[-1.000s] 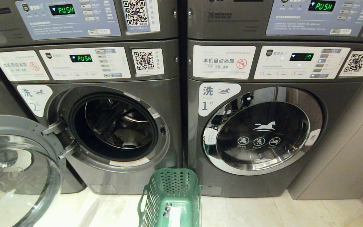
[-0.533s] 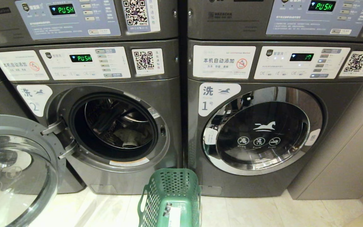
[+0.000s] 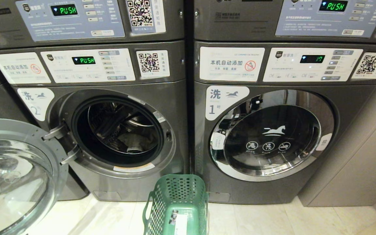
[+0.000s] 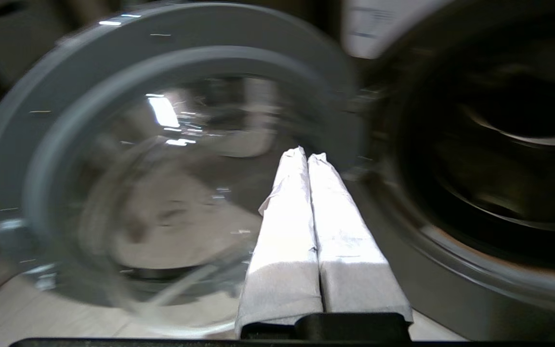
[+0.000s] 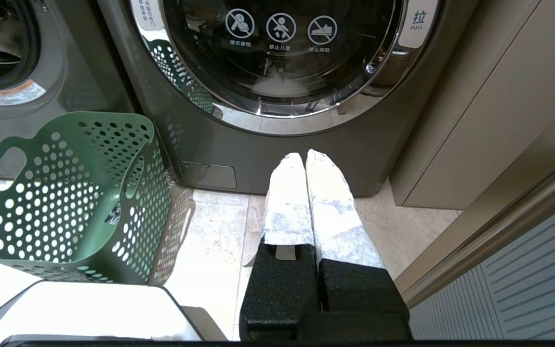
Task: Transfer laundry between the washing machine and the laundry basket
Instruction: Open the lid of the washing machine
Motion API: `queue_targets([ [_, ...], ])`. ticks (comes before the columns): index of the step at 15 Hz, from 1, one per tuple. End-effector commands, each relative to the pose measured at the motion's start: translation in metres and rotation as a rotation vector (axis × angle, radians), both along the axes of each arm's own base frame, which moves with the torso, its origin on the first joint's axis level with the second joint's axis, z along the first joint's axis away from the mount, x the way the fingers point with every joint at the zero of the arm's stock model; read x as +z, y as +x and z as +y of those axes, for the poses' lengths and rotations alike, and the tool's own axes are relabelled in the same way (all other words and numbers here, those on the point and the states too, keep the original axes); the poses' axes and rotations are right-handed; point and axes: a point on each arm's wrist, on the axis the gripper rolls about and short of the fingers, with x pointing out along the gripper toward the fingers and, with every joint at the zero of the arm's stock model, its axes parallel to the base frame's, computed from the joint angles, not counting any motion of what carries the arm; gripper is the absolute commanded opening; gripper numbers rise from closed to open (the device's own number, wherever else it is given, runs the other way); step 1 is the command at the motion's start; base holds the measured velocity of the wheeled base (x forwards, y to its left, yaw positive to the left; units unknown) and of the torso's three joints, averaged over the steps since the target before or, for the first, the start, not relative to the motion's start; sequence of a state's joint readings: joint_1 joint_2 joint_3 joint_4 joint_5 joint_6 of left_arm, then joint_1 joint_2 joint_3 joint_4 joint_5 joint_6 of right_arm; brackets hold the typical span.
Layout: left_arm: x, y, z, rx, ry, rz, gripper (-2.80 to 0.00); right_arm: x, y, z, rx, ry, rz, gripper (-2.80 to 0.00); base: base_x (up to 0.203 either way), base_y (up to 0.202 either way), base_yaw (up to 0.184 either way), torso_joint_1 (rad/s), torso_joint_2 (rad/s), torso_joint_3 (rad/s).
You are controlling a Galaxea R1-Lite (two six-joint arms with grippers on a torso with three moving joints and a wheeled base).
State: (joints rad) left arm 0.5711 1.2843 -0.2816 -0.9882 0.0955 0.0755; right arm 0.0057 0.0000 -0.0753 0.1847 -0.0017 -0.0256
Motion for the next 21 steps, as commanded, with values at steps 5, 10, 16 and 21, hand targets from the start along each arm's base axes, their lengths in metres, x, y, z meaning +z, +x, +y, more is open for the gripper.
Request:
queue_targets([
  [5, -0.051, -0.129, -0.095, -0.595, -0.041, -0.038, -2.80, 0.000, 0.000, 0.000, 0.001, 0.000, 0.002, -2.80, 0.000, 0.000, 0.000, 0.000, 0.00, 0.000],
  [10, -0.095, -0.157, -0.098, -0.699, -0.069, 0.038, -2.80, 0.000, 0.000, 0.000, 0.000, 0.001, 0.001, -2.80, 0.000, 0.000, 0.000, 0.000, 0.00, 0.000],
  [16, -0.104, -0.169, -0.097, -0.710, 0.012, -0.018, -2.80, 0.000, 0.000, 0.000, 0.000, 0.001, 0.001, -2.80, 0.000, 0.000, 0.000, 0.000, 0.00, 0.000],
  [21, -0.104, -0.169, -0.097, -0.677, -0.033, -0.032, -2.80, 0.000, 0.000, 0.000, 0.000, 0.001, 0.001, -2.80, 0.000, 0.000, 0.000, 0.000, 0.00, 0.000],
])
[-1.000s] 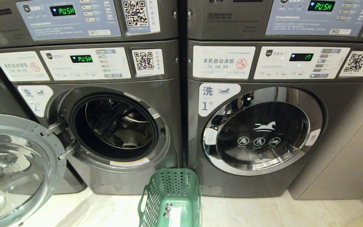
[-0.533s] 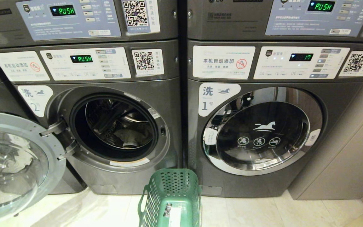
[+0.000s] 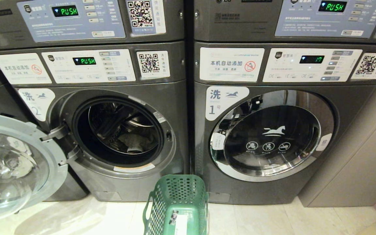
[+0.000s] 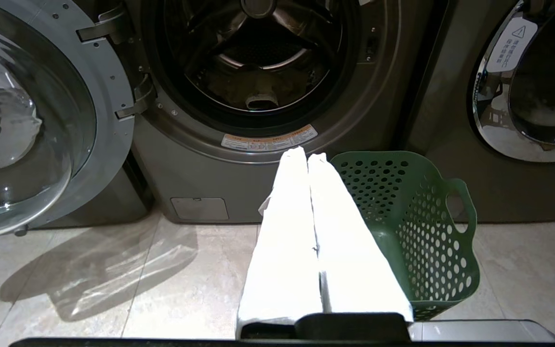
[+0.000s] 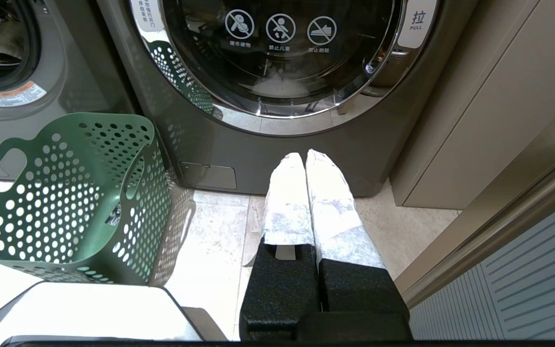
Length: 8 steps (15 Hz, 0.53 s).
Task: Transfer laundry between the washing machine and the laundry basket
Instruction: Open the lid of the washing machine, then pick a cloth and place it into the basket
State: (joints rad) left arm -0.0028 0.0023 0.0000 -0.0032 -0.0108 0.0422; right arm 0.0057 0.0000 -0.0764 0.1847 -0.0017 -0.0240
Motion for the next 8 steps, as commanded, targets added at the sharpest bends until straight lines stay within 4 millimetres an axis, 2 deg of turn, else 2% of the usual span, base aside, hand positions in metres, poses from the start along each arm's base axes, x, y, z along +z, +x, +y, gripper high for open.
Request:
queue_targets([
  [1, -0.0005, -0.0002, 0.0001, 0.004, -0.013, -0.002, -2.80, 0.0000, 0.0001, 0.0000, 0.001, 0.000, 0.002, -2.80, 0.000, 0.000, 0.000, 0.000, 0.00, 0.000],
  [8, -0.0002, -0.0002, 0.0000, 0.000, -0.041, -0.005, -2.80, 0.0000, 0.0001, 0.0000, 0.001, -0.002, 0.002, -2.80, 0.001, 0.011, 0.000, 0.000, 0.00, 0.000],
])
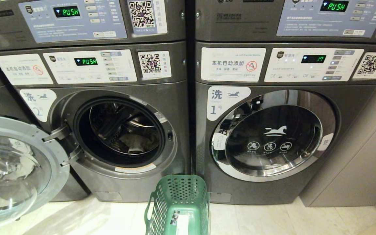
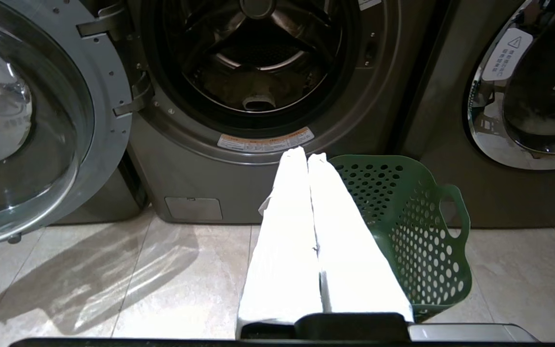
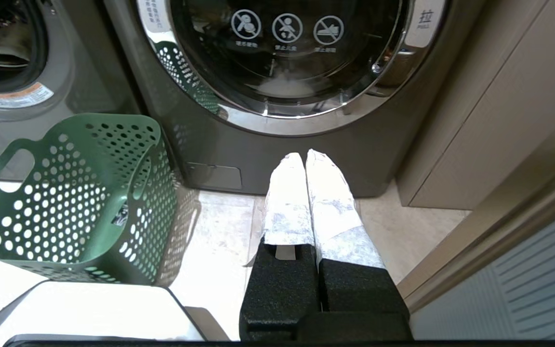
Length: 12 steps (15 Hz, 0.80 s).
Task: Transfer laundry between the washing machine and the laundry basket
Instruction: Pick a cloth and place it into the basket
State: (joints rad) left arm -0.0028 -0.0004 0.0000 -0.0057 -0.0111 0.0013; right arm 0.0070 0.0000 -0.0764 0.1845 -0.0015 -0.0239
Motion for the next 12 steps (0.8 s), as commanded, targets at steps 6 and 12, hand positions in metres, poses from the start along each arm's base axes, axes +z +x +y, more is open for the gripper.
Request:
queue_targets([
  [6, -0.0004, 0.0000, 0.0001, 0.005, -0.008, 0.000, -2.80, 0.0000, 0.0001, 0.0000, -0.001, -0.002, 0.002, -2.80, 0.001, 0.185, -0.004, -0.001, 0.00, 0.002],
  [12, -0.0004, 0.0000, 0.0003, 0.012, -0.030, 0.000, -2.80, 0.0000, 0.0001, 0.0000, -0.001, -0.002, 0.002, -2.80, 0.000, 0.194, 0.000, 0.005, 0.00, 0.002],
])
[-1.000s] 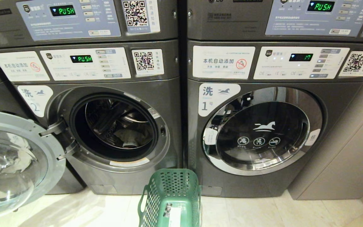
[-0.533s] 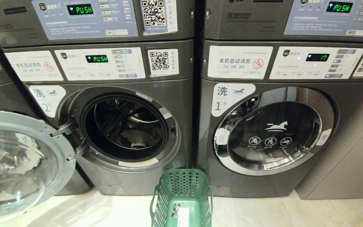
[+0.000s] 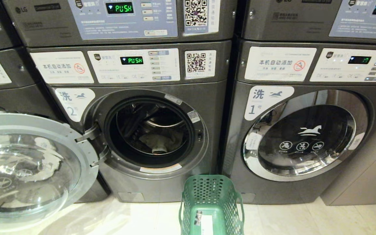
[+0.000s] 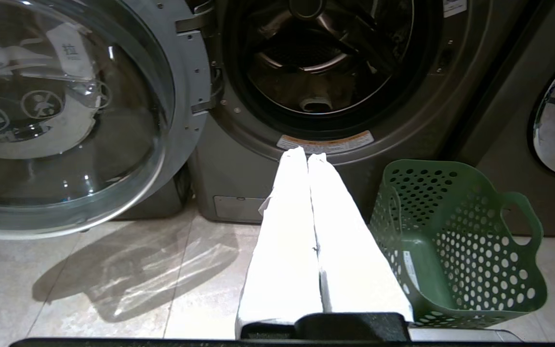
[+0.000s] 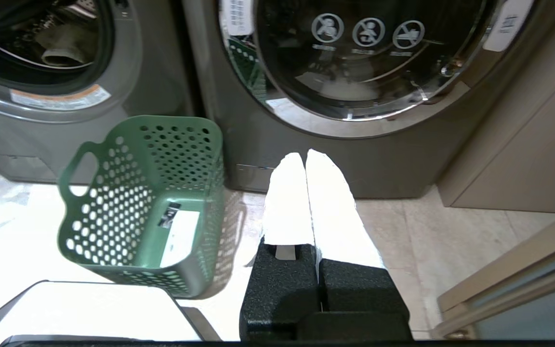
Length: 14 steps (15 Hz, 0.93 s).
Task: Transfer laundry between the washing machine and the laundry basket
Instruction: Pick a cloth and place it into the basket
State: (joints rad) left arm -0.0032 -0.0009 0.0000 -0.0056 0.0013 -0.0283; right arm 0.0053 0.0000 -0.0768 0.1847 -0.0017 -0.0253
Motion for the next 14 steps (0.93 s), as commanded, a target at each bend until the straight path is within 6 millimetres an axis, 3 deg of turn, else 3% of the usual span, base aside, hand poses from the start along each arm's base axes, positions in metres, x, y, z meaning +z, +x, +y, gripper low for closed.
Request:
queue_targets([
  [1, -0.0004, 0.0001, 0.0000, 0.000, -0.001, 0.000, -2.80, -0.0001, 0.0001, 0.0000, 0.001, 0.001, 0.003, -2.80, 0.000, 0.193, -0.004, -0.002, 0.00, 0.005],
  [11, -0.0004, 0.0001, 0.0000, 0.000, -0.002, 0.000, -2.80, -0.0005, 0.0002, 0.0000, 0.001, 0.001, 0.004, -2.80, 0.000, 0.194, -0.002, 0.003, 0.00, 0.001],
  [14, -0.0004, 0.0001, 0.0000, 0.000, -0.002, 0.000, -2.80, -0.0005, 0.0002, 0.0000, 0.001, 0.001, 0.004, -2.80, 0.000, 0.064, -0.002, 0.000, 0.00, 0.003],
])
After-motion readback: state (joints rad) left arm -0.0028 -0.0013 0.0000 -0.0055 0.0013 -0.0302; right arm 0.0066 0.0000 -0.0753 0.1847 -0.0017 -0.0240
